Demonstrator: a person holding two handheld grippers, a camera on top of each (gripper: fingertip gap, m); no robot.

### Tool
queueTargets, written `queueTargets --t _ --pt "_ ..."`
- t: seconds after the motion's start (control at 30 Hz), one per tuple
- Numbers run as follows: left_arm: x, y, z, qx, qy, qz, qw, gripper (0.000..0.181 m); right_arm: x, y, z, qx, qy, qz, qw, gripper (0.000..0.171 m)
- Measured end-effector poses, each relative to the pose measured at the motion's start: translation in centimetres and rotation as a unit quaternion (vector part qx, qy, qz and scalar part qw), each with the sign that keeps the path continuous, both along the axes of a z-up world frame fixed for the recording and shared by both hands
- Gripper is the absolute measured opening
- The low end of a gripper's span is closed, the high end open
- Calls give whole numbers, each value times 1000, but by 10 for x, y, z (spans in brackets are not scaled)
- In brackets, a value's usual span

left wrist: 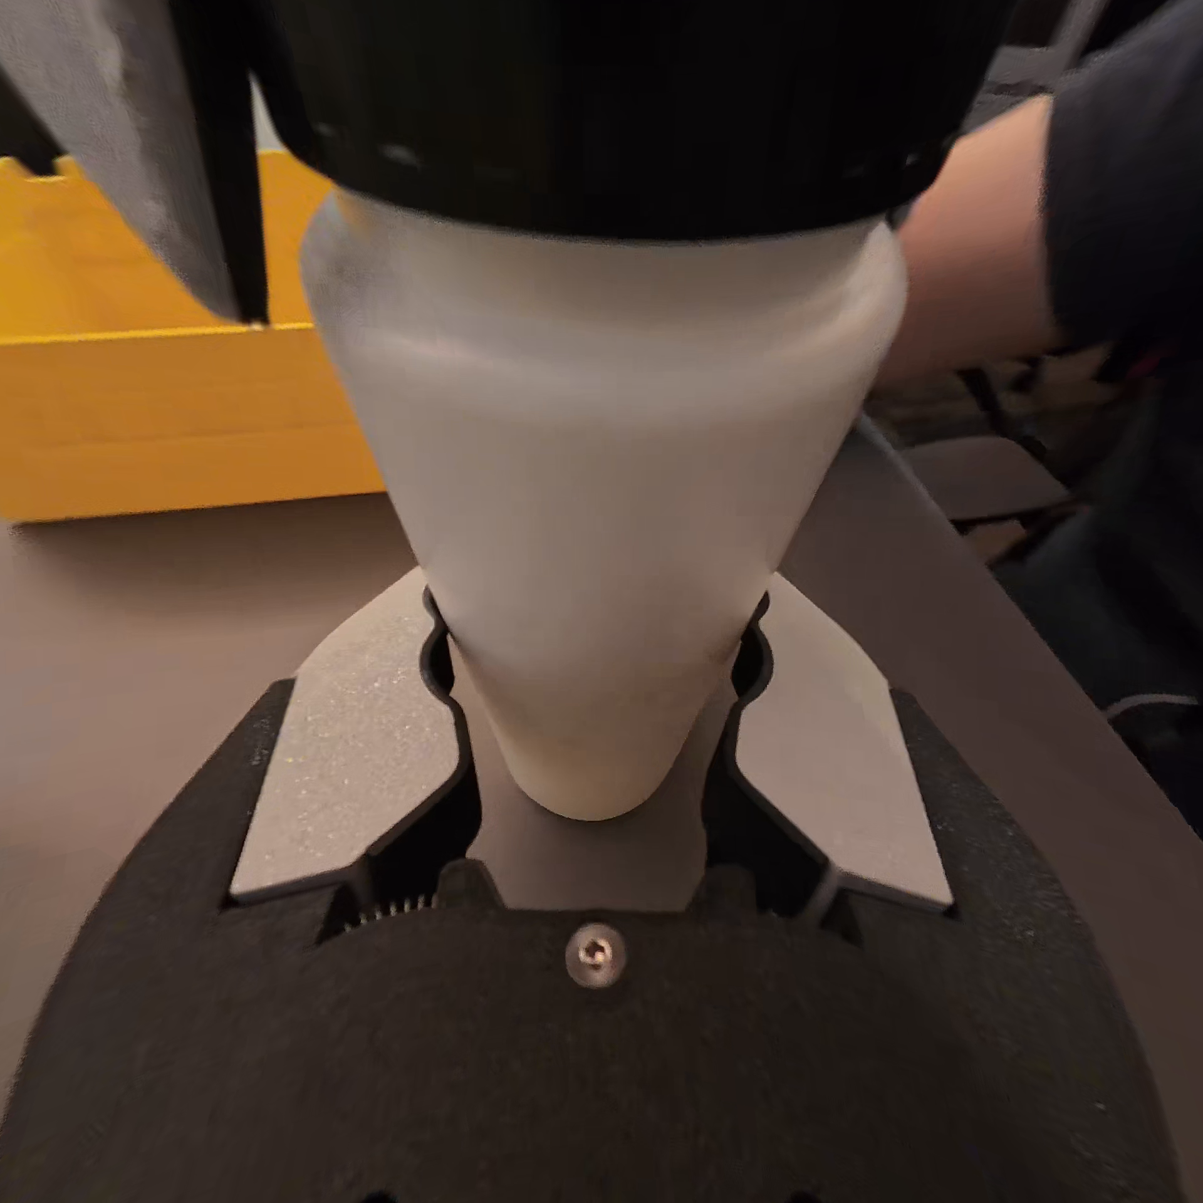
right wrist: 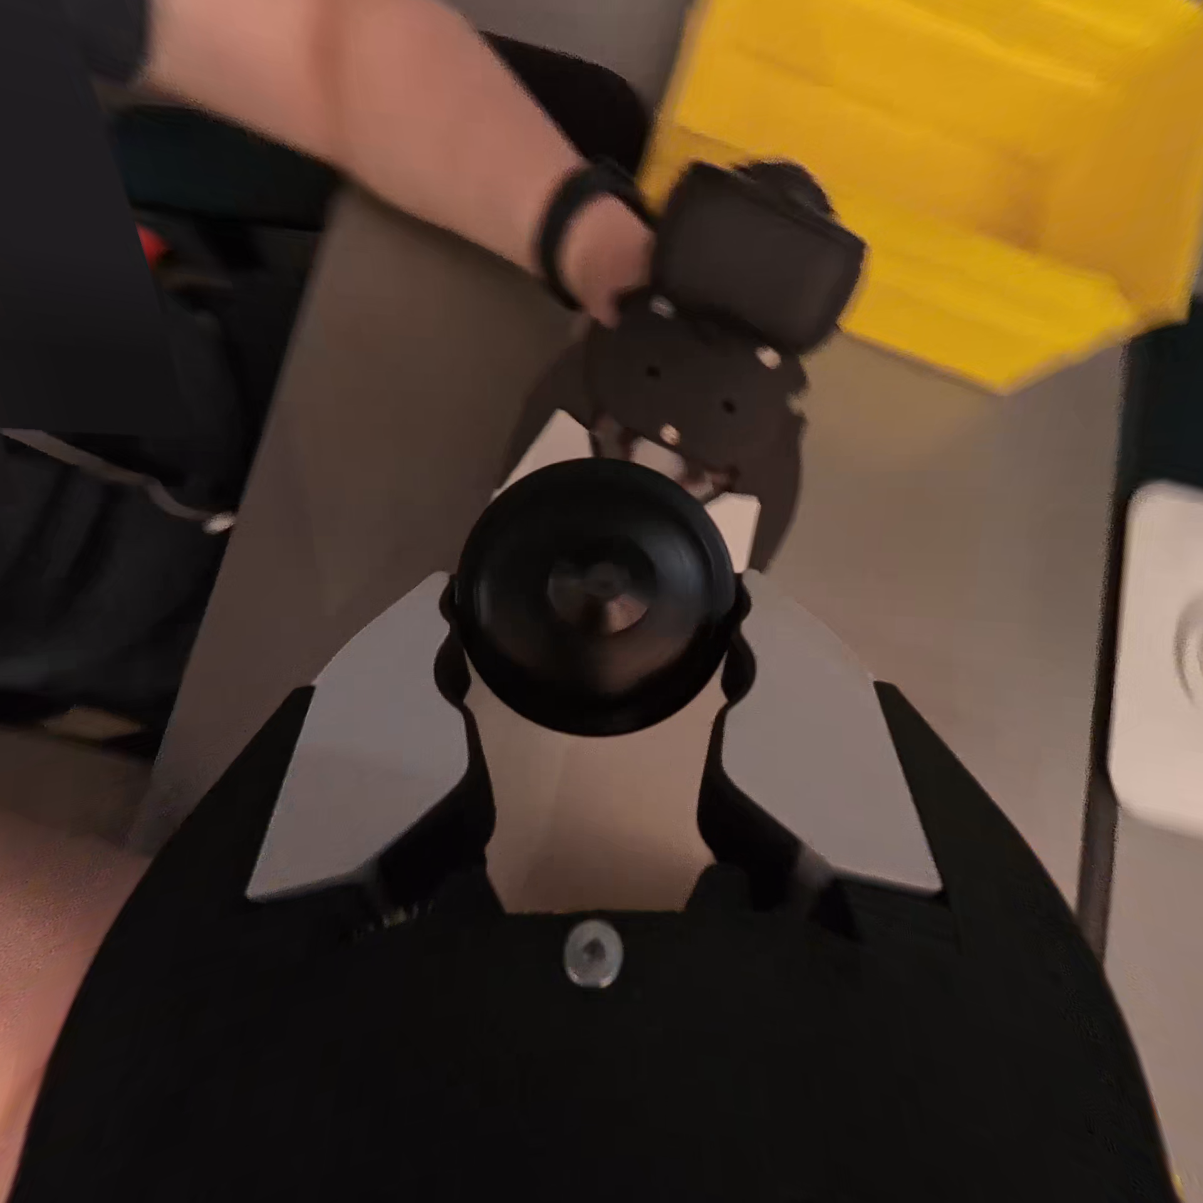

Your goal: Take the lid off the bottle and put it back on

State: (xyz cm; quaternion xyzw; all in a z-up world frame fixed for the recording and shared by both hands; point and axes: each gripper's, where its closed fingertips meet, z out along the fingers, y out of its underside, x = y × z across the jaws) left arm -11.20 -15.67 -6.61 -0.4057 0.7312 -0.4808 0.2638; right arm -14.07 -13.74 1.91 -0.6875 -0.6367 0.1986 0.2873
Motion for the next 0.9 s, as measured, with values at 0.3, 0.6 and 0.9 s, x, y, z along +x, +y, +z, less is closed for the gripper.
queueTargets --t 0.3,0.6,0.9 --pt "13 44 1 -12 -7 130 991 86 0 35 3 -44 56 -95 993 91" --pt "14 70 1 -2 3 206 979 86 15 69 2 -8 8 -326 945 78" --pt "-7 -12 0 -3 1 -35 999 86 -10 -13 3 -3 7 38 999 78"
